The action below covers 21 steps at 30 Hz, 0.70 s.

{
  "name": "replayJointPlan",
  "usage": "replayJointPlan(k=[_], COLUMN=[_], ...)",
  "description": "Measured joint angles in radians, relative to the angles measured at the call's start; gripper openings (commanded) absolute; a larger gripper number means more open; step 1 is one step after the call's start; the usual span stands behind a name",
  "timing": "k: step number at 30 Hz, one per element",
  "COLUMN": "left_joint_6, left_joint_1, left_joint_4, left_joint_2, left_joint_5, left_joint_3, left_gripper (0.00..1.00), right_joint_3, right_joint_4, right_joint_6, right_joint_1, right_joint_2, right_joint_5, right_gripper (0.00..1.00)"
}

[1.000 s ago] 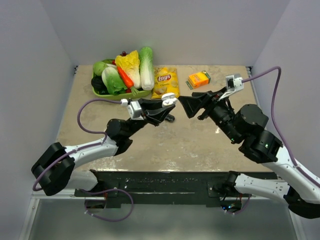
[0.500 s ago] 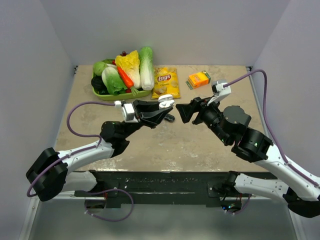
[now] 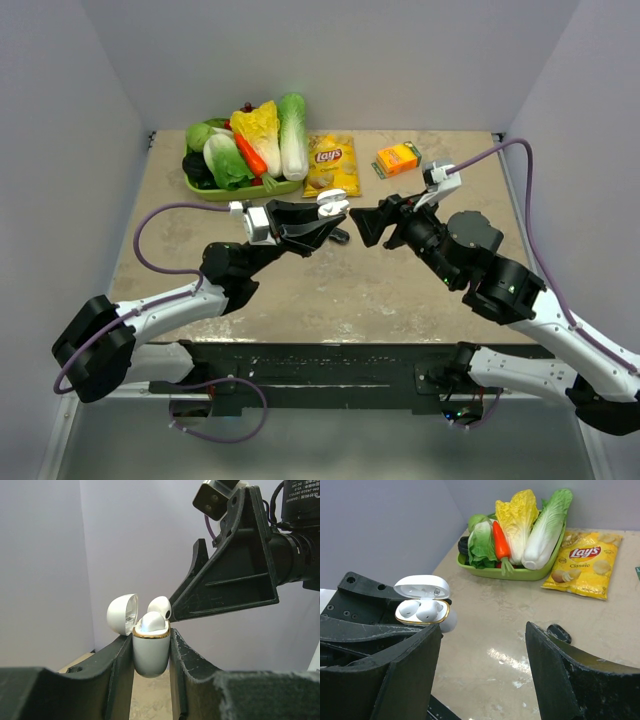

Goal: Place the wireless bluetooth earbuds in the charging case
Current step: Place the earbud in the charging case.

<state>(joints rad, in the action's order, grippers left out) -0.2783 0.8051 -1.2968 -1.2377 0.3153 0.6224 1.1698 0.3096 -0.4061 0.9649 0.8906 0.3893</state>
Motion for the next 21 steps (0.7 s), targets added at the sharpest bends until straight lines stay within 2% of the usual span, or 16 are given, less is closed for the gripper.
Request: replayJointPlan(k=[21], left_joint_6=[-0.008], left_joint_1=[-0.006], left_joint_4=[0.0], left_joint_2=[-0.009], left_joint_5=[-0.001], left_joint_3=[0.0], left_gripper=[0.0], right_joint_3=[0.005], right_joint_4=[-0.026], right_joint_6=[0.007], right_joint_1=[0.002], right_joint_2=[0.04], right_joint_5=[-0.018], right_gripper=[0.72])
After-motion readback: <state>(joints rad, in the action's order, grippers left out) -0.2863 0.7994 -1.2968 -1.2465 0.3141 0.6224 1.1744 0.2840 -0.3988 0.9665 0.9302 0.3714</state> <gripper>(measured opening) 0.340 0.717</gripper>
